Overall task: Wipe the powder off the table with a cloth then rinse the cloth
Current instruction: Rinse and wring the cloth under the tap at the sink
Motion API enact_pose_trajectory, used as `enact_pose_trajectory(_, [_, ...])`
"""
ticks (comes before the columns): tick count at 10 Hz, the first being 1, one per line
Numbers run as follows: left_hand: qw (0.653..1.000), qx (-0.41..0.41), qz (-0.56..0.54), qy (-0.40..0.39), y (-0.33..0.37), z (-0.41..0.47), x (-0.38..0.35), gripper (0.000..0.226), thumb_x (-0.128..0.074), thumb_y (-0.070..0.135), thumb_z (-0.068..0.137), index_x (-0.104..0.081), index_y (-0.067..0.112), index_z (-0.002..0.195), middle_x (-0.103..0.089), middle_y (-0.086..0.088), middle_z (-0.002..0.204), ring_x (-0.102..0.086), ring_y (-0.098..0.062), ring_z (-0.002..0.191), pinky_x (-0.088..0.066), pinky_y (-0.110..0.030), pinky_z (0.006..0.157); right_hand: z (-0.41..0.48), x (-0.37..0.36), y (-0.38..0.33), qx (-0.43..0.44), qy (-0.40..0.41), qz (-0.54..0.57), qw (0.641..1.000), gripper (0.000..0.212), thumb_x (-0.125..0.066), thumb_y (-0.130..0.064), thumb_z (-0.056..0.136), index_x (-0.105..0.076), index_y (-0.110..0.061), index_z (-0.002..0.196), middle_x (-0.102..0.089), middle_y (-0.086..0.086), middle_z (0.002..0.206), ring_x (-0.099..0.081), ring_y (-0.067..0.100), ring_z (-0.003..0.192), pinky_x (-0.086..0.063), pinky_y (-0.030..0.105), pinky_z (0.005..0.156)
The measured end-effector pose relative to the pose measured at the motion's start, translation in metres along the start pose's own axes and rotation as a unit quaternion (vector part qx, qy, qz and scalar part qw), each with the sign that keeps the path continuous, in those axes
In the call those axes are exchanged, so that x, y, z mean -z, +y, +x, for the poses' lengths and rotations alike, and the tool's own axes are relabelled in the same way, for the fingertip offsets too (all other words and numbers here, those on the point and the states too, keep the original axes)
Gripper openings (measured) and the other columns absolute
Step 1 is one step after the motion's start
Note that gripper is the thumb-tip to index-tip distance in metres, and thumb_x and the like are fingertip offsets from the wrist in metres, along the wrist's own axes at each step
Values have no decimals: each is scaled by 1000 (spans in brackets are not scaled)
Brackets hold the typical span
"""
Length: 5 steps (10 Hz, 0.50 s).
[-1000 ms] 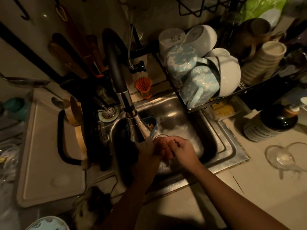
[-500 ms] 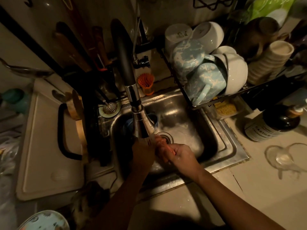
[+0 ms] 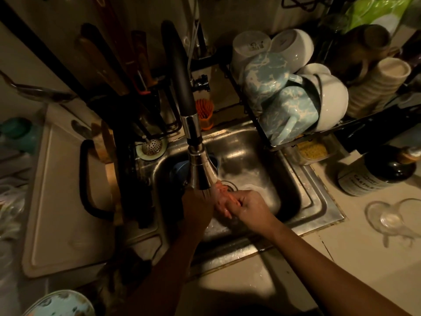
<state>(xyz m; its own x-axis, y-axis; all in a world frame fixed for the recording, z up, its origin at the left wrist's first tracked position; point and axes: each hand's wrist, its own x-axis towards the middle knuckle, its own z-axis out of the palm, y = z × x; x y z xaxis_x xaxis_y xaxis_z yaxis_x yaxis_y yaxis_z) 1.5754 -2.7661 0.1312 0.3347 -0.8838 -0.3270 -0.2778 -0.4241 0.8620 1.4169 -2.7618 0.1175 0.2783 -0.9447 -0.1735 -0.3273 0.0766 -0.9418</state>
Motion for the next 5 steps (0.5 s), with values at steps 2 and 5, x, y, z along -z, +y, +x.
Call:
enact_pose_trajectory(2, [974,18,-185,-128,7,-7,7,25,-70,3,81,-66,-13,100,-69,-34,97,-70,-39,85,-60,-46,74,8,-2,-16,-195,-4,367,910,23,-58,-30,97,-61,-22,118,-73,3,106,-71,17,92,-59,41,77])
enact_pose_trajectory(5, [974,-57,-127,-179,86,45,46,56,-42,40,96,-55,0,133,-67,-10,124,-66,-27,109,-52,-46,97,-2,-12,-22,-161,13,466,870,34,-64,-16,93,-55,-4,124,-69,20,117,-64,30,100,-58,38,77])
